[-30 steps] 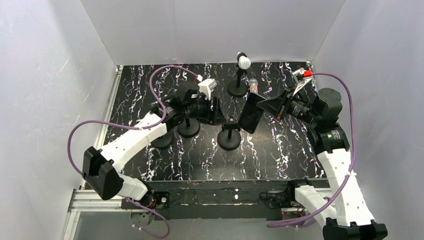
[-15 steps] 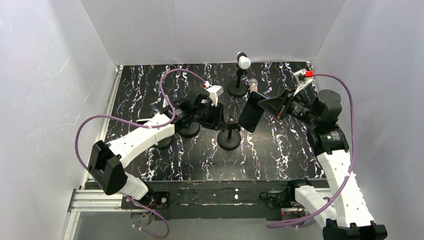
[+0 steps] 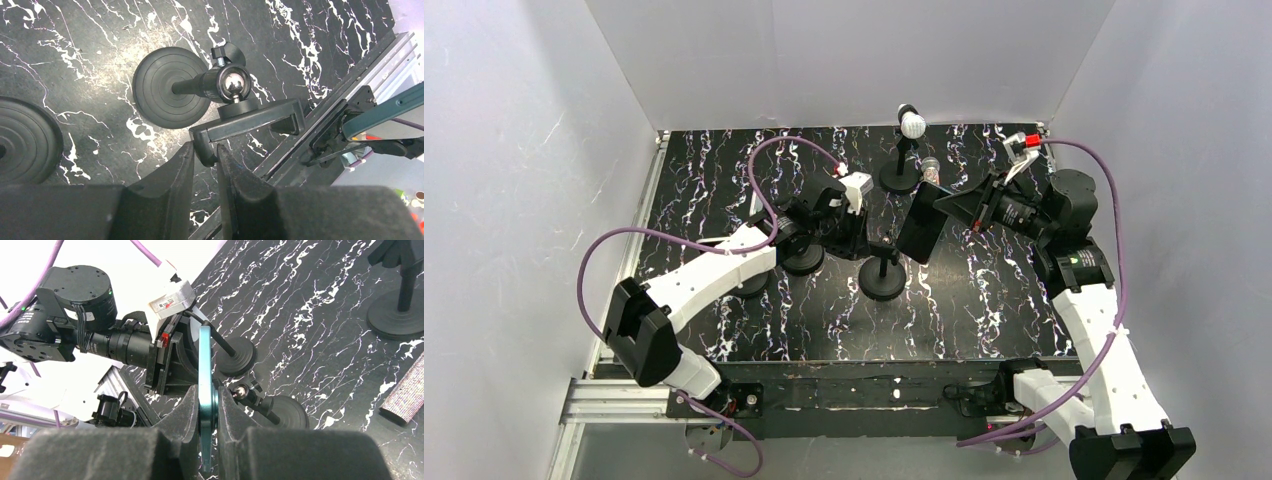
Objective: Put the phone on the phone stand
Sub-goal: Install the phone on the phone stand.
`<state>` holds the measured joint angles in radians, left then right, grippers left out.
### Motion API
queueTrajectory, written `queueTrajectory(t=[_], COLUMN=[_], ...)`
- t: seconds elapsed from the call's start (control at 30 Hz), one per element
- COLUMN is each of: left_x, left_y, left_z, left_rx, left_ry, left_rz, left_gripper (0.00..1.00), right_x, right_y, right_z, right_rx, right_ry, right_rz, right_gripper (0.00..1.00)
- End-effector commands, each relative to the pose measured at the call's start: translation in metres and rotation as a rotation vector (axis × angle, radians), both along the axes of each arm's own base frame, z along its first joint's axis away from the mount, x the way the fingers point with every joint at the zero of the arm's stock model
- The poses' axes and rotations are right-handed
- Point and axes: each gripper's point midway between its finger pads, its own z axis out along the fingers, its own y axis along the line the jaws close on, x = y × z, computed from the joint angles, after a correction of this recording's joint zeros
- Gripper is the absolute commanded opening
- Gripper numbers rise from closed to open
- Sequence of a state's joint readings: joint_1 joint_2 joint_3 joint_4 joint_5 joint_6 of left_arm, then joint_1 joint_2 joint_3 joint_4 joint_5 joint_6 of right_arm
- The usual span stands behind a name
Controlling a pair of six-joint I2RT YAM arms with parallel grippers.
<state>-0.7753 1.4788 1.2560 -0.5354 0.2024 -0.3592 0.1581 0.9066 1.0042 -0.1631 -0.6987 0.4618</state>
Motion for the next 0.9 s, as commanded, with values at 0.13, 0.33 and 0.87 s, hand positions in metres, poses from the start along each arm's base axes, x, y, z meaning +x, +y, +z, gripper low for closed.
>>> queueTrajectory(t=[0.13,0.33,0.87], left_x=[0.003,0.005,-0.006], left_y=[-0.006,-0.006,-0.007], left_z=[0.017,0.021,0.031], left_rx=[-0.002,0.009,-0.114], left_ry=[-0.081,-0.124,-0.084], left_rz=[-0.076,-0.125,-0.188], left_gripper=[0.19,0.36,0.43], right_x=[-0.008,-0.009,-0.01], right_y=[0.005,0.006,0.01], right_z=[0.045,0.046,0.058], right_rx=[0.044,0.042,0.035], right_ry=[-0.154,-0.168,-0.185], right_rz=[0.055,0.069,0.112], right_gripper=[0.01,0.01,0.01])
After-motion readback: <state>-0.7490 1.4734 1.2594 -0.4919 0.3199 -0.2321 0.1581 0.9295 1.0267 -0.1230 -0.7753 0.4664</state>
